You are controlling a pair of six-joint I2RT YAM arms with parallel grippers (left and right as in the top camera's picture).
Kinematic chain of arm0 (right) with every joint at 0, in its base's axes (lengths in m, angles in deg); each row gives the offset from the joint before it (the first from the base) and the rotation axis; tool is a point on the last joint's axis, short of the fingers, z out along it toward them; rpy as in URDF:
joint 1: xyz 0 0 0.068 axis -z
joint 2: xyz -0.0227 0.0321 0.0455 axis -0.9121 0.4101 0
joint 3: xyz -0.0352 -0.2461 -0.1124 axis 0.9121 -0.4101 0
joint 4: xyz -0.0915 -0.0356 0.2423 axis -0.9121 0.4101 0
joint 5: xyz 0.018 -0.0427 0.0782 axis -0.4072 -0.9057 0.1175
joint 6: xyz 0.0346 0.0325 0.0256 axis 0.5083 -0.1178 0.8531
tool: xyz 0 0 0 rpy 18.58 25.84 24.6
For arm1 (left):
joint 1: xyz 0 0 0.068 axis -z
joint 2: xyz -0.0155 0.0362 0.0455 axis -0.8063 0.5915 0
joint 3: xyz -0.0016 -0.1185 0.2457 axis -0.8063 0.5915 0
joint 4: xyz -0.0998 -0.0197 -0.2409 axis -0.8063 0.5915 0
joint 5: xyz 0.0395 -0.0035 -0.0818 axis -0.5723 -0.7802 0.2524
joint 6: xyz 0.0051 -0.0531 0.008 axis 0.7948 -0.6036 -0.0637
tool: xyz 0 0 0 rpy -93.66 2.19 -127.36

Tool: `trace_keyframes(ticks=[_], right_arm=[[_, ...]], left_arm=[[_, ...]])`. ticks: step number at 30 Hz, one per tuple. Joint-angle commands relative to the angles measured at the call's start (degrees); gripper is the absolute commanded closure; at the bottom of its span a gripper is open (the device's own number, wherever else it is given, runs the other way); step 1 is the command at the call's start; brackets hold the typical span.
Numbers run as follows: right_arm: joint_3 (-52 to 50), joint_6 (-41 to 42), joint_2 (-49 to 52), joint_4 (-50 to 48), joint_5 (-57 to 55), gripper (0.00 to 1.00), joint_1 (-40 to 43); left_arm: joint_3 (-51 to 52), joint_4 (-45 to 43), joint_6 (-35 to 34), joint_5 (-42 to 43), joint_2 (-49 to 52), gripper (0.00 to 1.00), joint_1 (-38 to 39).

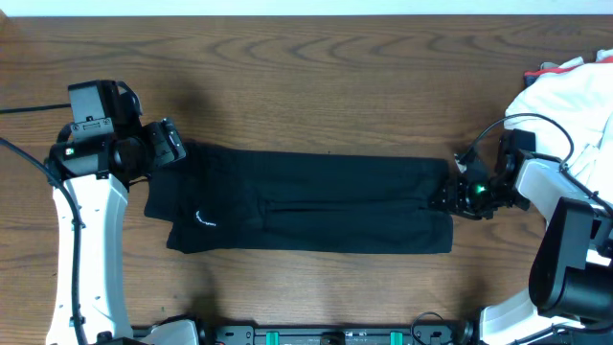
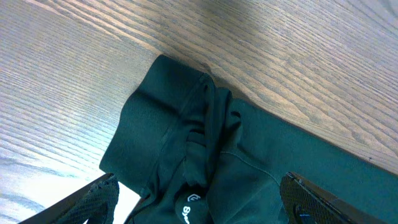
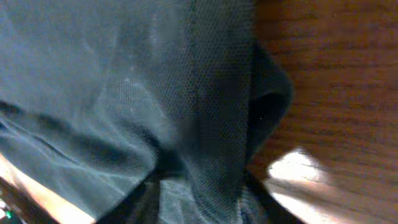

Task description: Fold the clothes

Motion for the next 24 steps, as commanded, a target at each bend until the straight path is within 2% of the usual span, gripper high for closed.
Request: trace_keyframes(ticks=[1,9,10,12,13,14,15,17,19,24], right_arm=[[-1.31,0.17,1.57,0.04,-2.34,0.69,-0.85],[-1.20,0.17,-1.68,-0.20,-2.34,0.87,-0.85],[-1.20,0.17,-2.36,-0.26,-2.34,0.88,-0.85],[-1.20,0.17,-3.89,-0.42,-2.34,0.89,-0.85],[-1.20,0.17,-4.79,-0.42,-2.34,0.87,-0.85],[-1.20,0.17,-5.40,-0.35,-2.32,0.79,-0.85],[-1.20,0.17,-5.75,-0.22,-2.34,0.66,-0.85],[-1.20,0.20,-5.88,-0.17,-2.38,0.55,-0.85],[-1.29,0.20,-5.40,-0.39,-2.38,0.49,-0.85],[-1.38,0.20,-3.76,-1.36,-3.32,0.42,-0.85]], left_arm=[[-0.66,0.00,0.13,-0.48,-0.50,0.15,-0.02],[-0.66,0.11,0.13,-0.48,-0.50,0.14,-0.04],[-0.66,0.31,0.13,-0.48,-0.50,0.02,-0.02],[-0.63,0.74,0.11,-0.48,-0.50,0.02,-0.02],[-0.63,1.07,0.11,-0.48,-0.50,0.02,-0.02],[-0.63,1.14,0.11,-0.48,-0.50,0.02,-0.02],[-0.63,1.11,0.11,-0.48,-0.50,0.02,-0.02],[-0.63,1.11,0.11,-0.48,-0.50,0.02,-0.02],[-0.63,1.11,0.11,-0.48,-0.50,0.02,-0.02],[-0.63,1.11,0.11,-0.48,-0.50,0.02,-0.02]])
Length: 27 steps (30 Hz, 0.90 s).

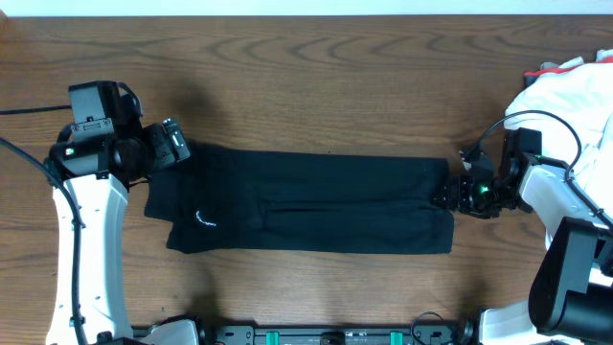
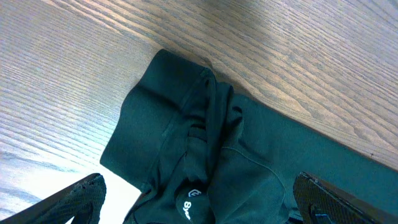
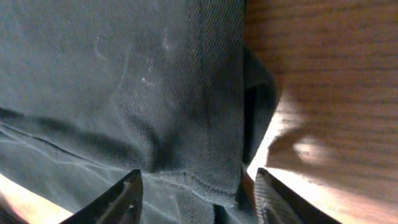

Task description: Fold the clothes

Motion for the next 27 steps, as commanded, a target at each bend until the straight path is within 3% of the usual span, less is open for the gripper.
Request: trace_keyframes(ticks=[1,5,8,21,25,27], right_arm=[[-0.59,-0.15,1.53,-0.61,-1.33,0.41,-0.85],[-1.44,1.44,2.93,-1.73,-2.32,0.38,-0.81],[-2.25,1.92,3.87,-2.95,2.32,0.49,-1.07],[-3.56,1.68,4.07,-3.72,5.07,0.75,-2.14],[-3.21,1.73,3.63,-3.78,3.32,0.97,-2.03],[-2.75,2.05,2.84,-3.76,1.55,0.99,-1.86]], left_arm=[[-0.63,0.13,0.09,-0.48,-0.50,0.02,-0.02],[-0.63,0.13,0.09,-0.48,-0.50,0.02,-0.02],[-0.63,0.13,0.09,-0.48,-0.50,0.02,-0.02],[-0.63,0.13,0.09,-0.48,-0.50,0.02,-0.02],[-0.63,0.13,0.09,-0.48,-0.50,0.02,-0.02],[-0.63,0.13,0.09,-0.48,-0.50,0.02,-0.02]])
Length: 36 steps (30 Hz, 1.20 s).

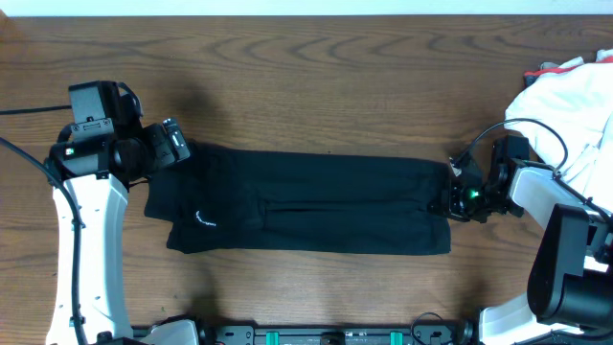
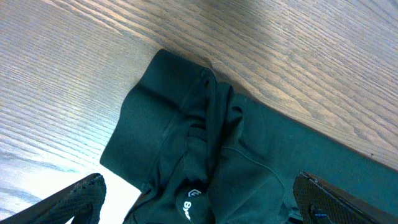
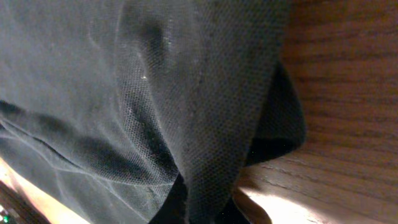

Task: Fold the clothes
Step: 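Fold the right end leftward over the strip with the right gripper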

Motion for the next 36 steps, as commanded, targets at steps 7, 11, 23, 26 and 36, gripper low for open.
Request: trace_keyframes(ticks=[7,11,23,26,36], right_arm=[[4.48,2.91,-5.42,1.31,-13.25,0.99,4.55],[6.86,2.89,-7.26,2.58,-15.98,0.99,8.76],[7.48,3.56,-7.76,4.09,-15.63,0.99,10.29],[7.48,3.56,-7.76,5.11,-15.52,0.99,10.29],[7.48,4.42,-7.76,6.45,-14.67,0.99,10.29]], left_arm=[[-0.61,0.13,0.09,-0.48,-0.50,0.02,-0.02],[-0.61,0.13,0.09,-0.48,-0.50,0.02,-0.02],[-0.61,0.13,0.09,-0.48,-0.50,0.02,-0.02],[-0.61,0.13,0.09,-0.48,-0.50,0.02,-0.02],[-0.61,0.13,0.09,-0.48,-0.50,0.02,-0.02]])
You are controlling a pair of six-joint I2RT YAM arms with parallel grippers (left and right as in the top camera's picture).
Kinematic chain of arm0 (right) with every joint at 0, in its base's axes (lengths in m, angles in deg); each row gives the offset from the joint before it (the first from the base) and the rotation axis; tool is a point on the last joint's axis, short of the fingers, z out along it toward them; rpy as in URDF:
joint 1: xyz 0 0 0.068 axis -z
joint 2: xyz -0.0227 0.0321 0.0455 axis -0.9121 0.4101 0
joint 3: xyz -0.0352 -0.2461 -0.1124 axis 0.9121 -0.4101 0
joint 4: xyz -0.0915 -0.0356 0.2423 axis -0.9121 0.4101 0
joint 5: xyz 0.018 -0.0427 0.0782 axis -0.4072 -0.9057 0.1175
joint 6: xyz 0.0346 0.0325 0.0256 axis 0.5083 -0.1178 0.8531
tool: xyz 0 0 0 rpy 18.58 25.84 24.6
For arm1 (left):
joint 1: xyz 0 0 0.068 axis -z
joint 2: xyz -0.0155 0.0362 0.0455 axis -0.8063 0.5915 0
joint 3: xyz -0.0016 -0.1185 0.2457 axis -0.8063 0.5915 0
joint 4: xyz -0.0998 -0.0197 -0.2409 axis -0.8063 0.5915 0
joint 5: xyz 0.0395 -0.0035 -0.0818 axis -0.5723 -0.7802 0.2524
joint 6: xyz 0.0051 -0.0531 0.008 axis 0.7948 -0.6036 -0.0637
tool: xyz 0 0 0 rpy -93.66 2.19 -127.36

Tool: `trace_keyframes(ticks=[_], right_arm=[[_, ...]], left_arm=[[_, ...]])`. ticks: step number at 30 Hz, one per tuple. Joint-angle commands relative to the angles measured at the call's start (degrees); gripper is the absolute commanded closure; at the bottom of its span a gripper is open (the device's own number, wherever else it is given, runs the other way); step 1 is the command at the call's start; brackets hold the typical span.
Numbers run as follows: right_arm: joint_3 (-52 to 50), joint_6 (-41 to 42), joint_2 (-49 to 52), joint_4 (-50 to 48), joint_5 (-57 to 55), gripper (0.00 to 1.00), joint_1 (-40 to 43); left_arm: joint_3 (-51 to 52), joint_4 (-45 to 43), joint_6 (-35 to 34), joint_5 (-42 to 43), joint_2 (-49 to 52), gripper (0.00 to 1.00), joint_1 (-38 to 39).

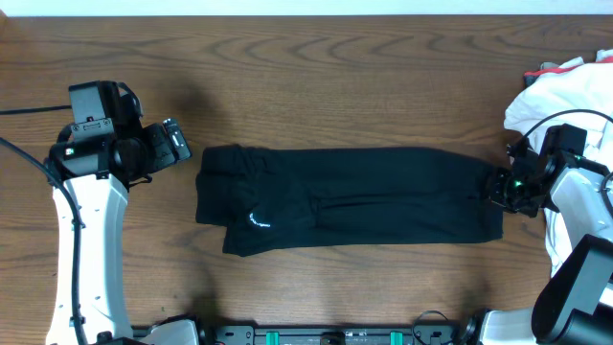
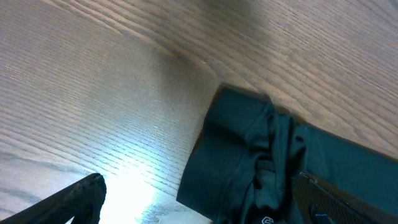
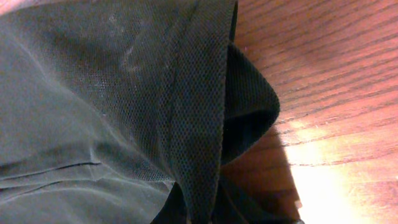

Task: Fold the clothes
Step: 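Fold the right end leftward over the strip with the right gripper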

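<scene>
A pair of black trousers (image 1: pixel 354 196) lies stretched left to right across the wooden table (image 1: pixel 316 77), with a small white logo near its left end. In the right wrist view the mesh hem (image 3: pixel 193 124) runs down into my right gripper (image 3: pixel 193 214), which is shut on it at the trousers' right end (image 1: pixel 496 187). My left gripper (image 1: pixel 180 146) is open just left of the waist end, not touching it. The left wrist view shows its fingertips (image 2: pixel 78 196) spread wide, with the bunched waist (image 2: pixel 261 149) toward the right one.
A heap of white clothes (image 1: pixel 575 86) with a bit of red lies at the right edge, beside the right arm. The left arm's white column (image 1: pixel 91 249) stands at the left. Bare wood surrounds the trousers.
The trousers now lie farther right. My right gripper, still shut on the hem, is farther right too. The waist end has come away from my unmoved left gripper.
My right gripper was first down at the trousers' right end. Then its fingers stood apart around the hem, then shut on it. Now the whole garment lies further right. My left gripper stayed open over the waist corner throughout.
</scene>
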Motion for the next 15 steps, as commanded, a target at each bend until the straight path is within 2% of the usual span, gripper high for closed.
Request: trace_keyframes(ticks=[1,15], right_arm=[[0.70,1.07,-0.66,0.00,0.46,0.99,-0.04],[0.70,1.25,-0.66,-0.39,2.75,0.99,-0.04]], left_arm=[[-0.61,0.13,0.11,-0.48,-0.50,0.02,-0.02],[-0.61,0.15,0.09,-0.48,-0.50,0.02,-0.02]])
